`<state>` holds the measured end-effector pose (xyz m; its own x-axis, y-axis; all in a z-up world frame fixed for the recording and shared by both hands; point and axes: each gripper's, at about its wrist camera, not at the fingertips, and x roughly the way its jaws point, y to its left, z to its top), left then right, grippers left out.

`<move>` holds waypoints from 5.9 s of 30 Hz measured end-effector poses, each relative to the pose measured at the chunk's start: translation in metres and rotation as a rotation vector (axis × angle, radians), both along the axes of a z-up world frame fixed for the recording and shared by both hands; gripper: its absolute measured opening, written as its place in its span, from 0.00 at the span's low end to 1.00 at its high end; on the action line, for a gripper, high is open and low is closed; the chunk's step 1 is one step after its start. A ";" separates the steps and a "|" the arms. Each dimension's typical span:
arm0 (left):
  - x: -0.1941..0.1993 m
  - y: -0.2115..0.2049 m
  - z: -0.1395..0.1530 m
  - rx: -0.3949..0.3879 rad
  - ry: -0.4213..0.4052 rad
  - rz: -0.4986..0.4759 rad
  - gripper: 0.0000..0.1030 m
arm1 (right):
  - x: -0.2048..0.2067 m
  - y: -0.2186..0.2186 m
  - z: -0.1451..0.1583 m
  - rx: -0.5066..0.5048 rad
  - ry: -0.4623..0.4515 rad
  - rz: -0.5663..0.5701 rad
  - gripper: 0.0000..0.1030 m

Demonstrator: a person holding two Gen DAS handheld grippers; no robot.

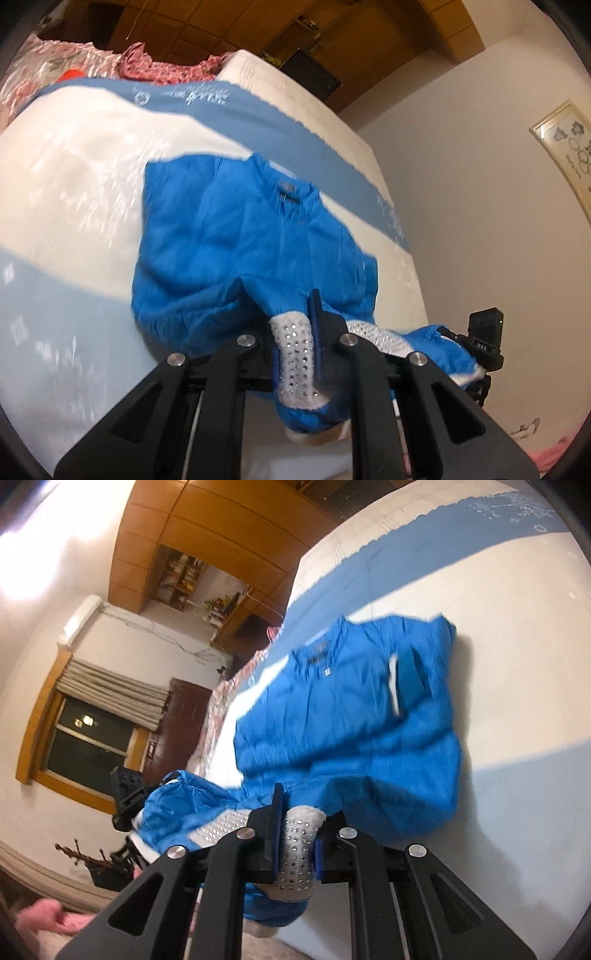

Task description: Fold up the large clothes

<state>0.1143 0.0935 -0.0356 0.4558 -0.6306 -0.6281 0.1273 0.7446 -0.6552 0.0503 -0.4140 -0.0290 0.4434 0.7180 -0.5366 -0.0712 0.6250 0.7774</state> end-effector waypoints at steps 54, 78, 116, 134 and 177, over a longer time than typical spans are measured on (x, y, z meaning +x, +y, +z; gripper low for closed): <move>0.144 -0.035 -0.032 0.511 -0.146 0.105 0.06 | 0.159 0.006 -0.022 -0.431 0.003 -0.019 0.08; 0.188 -0.031 -0.073 0.643 0.000 0.182 0.22 | 0.160 -0.009 -0.054 -0.532 0.115 -0.186 0.25; 0.202 -0.121 -0.123 0.626 0.027 -0.032 0.36 | 0.196 0.054 -0.101 -0.676 0.133 -0.109 0.26; 0.163 0.028 -0.090 0.379 0.117 0.101 0.80 | 0.150 -0.036 -0.080 -0.350 0.191 -0.139 0.81; -0.030 -0.007 -0.030 0.291 0.056 -0.078 0.14 | 0.055 0.009 -0.011 -0.211 0.131 -0.080 0.20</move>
<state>0.0845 0.0865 -0.0659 0.3729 -0.4522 -0.8102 0.1611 0.8915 -0.4234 0.1055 -0.4048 -0.0403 0.4111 0.5491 -0.7276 0.0778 0.7742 0.6282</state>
